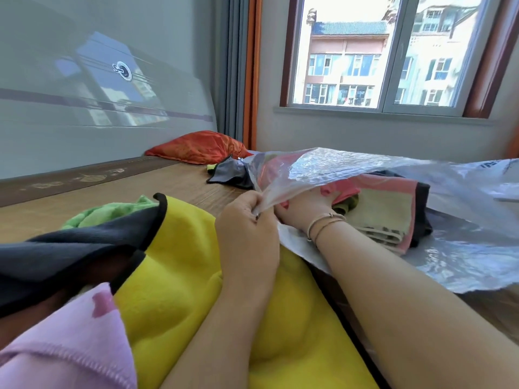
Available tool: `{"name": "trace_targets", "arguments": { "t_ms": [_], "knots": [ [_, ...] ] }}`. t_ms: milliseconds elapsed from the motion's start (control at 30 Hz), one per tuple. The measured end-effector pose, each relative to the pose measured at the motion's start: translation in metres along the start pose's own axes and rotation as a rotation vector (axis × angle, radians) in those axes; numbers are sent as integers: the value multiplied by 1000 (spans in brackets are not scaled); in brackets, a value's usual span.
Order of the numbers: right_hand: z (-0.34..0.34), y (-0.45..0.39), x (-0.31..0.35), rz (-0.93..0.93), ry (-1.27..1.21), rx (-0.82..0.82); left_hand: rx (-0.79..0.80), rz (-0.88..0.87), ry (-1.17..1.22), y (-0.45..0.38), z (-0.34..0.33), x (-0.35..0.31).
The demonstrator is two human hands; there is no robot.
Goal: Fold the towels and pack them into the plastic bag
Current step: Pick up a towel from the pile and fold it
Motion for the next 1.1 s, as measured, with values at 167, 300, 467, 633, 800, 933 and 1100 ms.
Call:
{"name": "trace_targets", "arguments": {
  "t_ms": [167,300,467,633,800,933,1100],
  "knots": [
    [8,69,-2,134,-123,88,12,191,-19,7,3,-2],
    [33,159,-2,157,-320,25,192,368,-58,22,10,-30],
    [40,275,4,-21,-659,-114,209,387,-315,77,49,-65],
    [10,337,31,-33,-436,103,291,282,-677,137,79,-88],
    [14,365,43,100,-255,91,544,330,-945,172,97,-87],
    [26,379,35,118,-107,134,515,416,-974,187,114,-85],
    [47,401,26,189,-127,-62,516,384,-1069,190,121,-94]
  ]
}}
Point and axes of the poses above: each hand's wrist, its own y-axis away from the middle knuckle, its own z-axis out of the back of the hand, x = y × z, the point moved 6 cm from there along -y, towards the middle knuckle, and after that the axes turned 13 degrees about x, right-handed, at the moved point
